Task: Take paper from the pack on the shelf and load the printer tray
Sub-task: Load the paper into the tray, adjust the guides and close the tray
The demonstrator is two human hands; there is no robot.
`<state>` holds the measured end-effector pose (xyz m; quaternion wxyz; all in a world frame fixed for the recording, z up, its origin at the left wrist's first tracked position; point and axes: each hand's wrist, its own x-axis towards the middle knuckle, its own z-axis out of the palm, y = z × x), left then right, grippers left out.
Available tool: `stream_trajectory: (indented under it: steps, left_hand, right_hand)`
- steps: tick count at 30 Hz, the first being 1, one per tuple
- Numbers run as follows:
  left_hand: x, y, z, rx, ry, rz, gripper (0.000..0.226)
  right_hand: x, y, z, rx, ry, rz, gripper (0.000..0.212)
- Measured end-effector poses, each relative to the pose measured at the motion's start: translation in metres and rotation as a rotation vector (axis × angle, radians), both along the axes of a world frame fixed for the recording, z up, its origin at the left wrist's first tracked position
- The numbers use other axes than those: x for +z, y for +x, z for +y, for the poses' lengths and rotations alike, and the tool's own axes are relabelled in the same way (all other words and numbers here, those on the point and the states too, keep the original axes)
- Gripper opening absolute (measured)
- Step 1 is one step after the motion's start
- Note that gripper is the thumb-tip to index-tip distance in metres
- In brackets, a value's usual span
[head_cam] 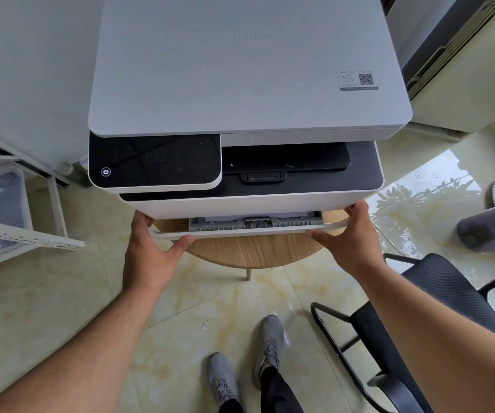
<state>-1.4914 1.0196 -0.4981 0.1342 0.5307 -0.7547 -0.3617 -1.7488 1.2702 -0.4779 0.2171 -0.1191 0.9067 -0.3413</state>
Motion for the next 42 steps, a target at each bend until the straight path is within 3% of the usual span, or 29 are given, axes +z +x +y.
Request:
stream_trajectory:
  steps: [30,37,42]
  left_hand:
    - [-0.001,-0.001,-0.004,0.002,-0.001,0.089,0.087]
    - [-0.003,-0.011,0.0,0.084,-0.007,0.115,0.077]
    - [-0.003,-0.018,0.0,0.144,-0.031,0.11,0.075]
  right_hand:
    - [-0.007,-0.005,0.0,-0.005,-0.005,0.019,0.084]
    - [-0.008,-0.003,-0.008,-0.078,-0.033,0.028,0.077]
    - [-0.008,-0.005,-0.014,-0.119,-0.042,0.054,0.084]
